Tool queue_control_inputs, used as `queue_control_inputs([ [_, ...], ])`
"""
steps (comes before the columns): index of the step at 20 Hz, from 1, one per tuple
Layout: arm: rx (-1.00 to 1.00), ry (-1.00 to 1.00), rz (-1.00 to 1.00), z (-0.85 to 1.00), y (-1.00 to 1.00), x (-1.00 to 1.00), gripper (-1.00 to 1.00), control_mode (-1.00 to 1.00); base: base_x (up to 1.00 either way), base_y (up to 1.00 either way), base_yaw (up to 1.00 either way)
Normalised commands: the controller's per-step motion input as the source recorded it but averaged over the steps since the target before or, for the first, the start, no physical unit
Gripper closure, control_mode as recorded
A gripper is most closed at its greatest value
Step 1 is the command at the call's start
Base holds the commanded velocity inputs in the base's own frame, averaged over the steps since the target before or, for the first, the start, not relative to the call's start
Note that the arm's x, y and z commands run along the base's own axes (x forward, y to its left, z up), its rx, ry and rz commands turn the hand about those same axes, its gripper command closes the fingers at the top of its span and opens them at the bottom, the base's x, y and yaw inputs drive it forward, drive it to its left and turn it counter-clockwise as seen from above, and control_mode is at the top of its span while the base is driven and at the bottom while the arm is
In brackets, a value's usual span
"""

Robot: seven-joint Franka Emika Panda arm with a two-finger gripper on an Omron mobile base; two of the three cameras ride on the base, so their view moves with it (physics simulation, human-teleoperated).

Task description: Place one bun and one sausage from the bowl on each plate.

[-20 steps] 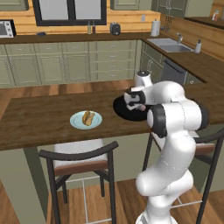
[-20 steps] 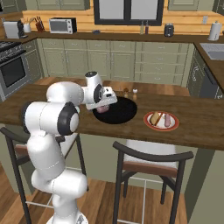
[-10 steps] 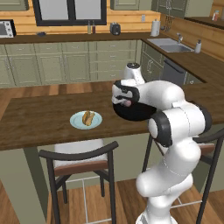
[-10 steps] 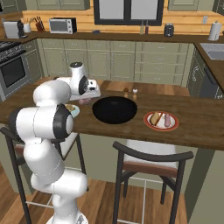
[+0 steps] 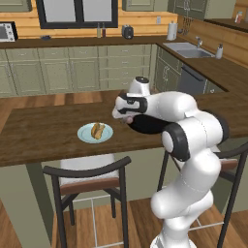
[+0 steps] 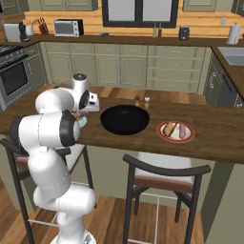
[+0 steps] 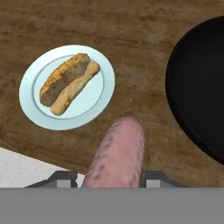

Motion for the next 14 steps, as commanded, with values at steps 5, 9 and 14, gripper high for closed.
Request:
queue_control_inputs([
  [5,0.0,0.0,-0.01,-0.26,0.58,0.1,1.0,-1.0,0.0,0.0,0.0],
  [9,0.0,0.0,0.0,-0.04,0.43,0.2,1.0,-1.0,0.0,0.0,0.0],
  [14,0.0,0.0,0.0,-0.42,0.06,0.14,1.0,-1.0,0.0,0.0,0.0],
])
